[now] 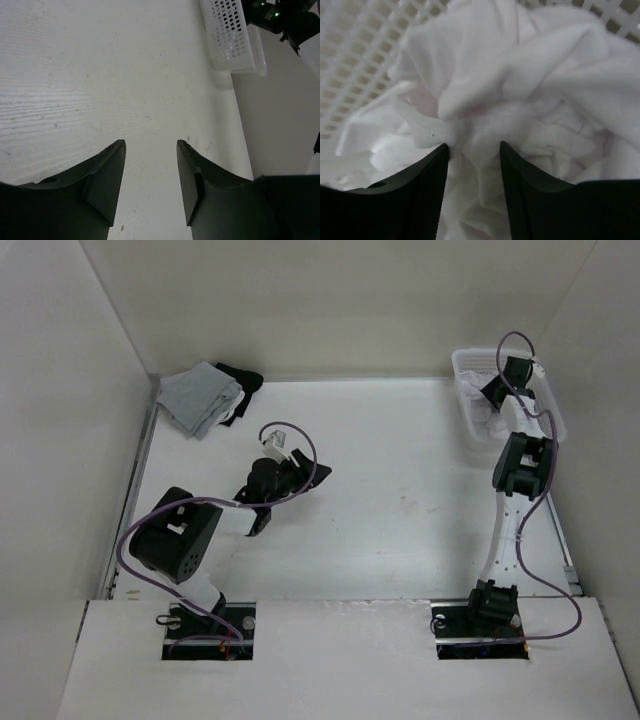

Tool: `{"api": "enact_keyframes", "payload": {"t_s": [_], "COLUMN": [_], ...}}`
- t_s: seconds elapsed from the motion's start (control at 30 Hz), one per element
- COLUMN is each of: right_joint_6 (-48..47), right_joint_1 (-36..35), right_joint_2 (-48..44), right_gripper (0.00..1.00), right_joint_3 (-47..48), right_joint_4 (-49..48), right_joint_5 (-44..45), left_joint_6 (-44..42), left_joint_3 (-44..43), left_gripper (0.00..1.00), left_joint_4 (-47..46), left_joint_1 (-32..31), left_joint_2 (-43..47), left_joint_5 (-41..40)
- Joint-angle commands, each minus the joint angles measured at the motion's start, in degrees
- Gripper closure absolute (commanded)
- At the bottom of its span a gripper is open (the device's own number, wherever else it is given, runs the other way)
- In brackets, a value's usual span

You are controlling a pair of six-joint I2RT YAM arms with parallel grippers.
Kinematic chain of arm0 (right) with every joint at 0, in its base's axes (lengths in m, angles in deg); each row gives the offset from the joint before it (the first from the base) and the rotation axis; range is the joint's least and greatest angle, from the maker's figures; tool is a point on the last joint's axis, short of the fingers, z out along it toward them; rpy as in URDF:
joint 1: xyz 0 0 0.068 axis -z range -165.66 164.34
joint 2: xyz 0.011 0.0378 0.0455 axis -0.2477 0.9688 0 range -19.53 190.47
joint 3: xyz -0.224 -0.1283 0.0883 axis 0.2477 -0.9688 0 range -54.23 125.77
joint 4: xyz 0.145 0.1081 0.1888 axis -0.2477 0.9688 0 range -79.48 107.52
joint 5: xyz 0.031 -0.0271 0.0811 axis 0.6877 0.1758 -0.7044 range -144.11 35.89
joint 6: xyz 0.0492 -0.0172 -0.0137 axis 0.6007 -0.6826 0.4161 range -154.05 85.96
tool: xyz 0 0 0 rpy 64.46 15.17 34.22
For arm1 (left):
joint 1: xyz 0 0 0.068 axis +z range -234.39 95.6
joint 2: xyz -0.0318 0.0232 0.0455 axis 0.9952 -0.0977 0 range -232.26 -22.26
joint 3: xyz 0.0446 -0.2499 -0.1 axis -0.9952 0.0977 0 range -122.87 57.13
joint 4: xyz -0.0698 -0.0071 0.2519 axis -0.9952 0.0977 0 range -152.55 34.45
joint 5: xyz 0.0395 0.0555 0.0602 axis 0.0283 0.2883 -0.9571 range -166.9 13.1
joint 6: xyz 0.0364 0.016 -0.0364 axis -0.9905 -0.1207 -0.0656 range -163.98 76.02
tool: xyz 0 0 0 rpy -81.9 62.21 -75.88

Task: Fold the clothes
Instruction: Grab the tank top from the pile

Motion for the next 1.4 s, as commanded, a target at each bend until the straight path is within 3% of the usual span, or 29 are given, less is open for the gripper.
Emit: {"api": "enact_keyframes", "payload": {"t_s": [0.0,0.2,0.43,0.6,0.8,0.97,1.17,1.37], "right_joint_6": [6.8,4.7,5.0,5.2,5.2,4.7,5.0,3.1], "right_joint_1": [5.9,7.9,8.3,8.4,7.3,6.4,5.5,4.4], "right_joint_2": [-7.6,-11.5,-20.9,-26.2,-22.6,-16.7,-6.6,-4.0], "right_gripper": [0.45,0.43,0.41,0.45,0.43,0.43,0.43,0.42], "right_joint_3": [-5.5,-9.7,-22.8,-27.3,-24.7,-16.5,-1.6,1.2], "right_joint_4": [-6.5,-5.8,-16.5,-19.5,-16.4,-10.1,2.2,3.0], "right_joint_5": [-1.4,-0.9,-1.1,5.9,14.9,20.2,18.0,14.9], "left_joint_6": [0.5,1.3,2.3,2.5,2.7,3.0,3.9,5.2], "left_joint_3": [0.7,0.9,0.6,0.6,0.8,1.1,1.3,1.4], "left_gripper": [0.56,0.56,0.56,0.56,0.56,0.56,0.56,0.56], "left_joint_4": [-4.6,-5.5,-6.6,-6.6,-7.0,-7.1,-8.2,-9.5], "left_joint_1": [-0.4,-0.6,-1.3,-1.3,-1.2,-0.4,0.5,1.0], "left_joint_2": [1.9,1.2,-0.3,-0.4,-0.2,0.0,-0.4,-2.1], "left_joint_5": [1.3,1.7,2.4,2.4,2.6,2.6,3.3,3.8]}}
